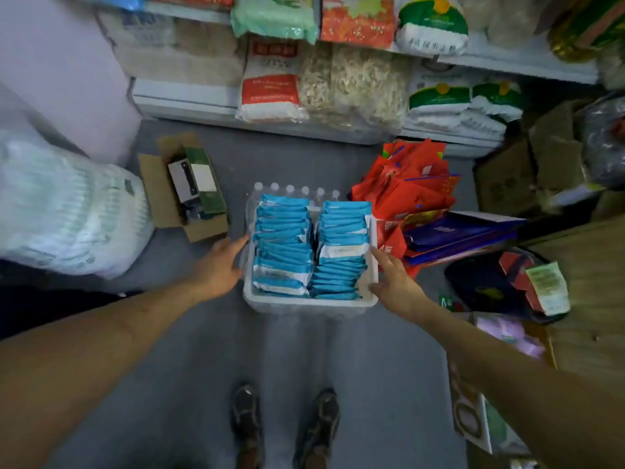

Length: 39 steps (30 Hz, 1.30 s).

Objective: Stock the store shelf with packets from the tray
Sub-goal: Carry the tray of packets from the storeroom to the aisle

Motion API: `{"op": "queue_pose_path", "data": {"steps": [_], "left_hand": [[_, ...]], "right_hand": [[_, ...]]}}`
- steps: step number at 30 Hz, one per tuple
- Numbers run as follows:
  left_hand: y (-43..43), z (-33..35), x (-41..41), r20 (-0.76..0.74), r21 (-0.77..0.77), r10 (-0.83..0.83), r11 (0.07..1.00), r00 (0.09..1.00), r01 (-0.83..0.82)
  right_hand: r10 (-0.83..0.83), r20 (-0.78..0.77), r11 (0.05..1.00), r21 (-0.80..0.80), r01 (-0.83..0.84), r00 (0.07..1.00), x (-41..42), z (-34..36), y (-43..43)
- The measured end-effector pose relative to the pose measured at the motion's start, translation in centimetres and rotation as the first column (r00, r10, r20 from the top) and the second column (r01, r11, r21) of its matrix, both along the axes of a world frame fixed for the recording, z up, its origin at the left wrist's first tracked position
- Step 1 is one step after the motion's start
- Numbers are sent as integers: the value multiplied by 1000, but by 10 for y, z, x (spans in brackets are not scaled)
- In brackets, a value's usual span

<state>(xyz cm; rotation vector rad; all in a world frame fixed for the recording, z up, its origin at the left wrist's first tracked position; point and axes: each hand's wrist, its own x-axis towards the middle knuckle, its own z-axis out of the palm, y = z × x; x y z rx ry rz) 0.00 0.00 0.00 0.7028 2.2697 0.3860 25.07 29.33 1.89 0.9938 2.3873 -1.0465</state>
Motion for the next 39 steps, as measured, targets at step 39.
{"op": "queue_pose_path", "data": {"steps": [39], "left_hand": [[-19,48,-34,46,416,92,904,995,-103]], "right_hand": [[-141,-147,986,-114,125,979,-77,47,25]]}}
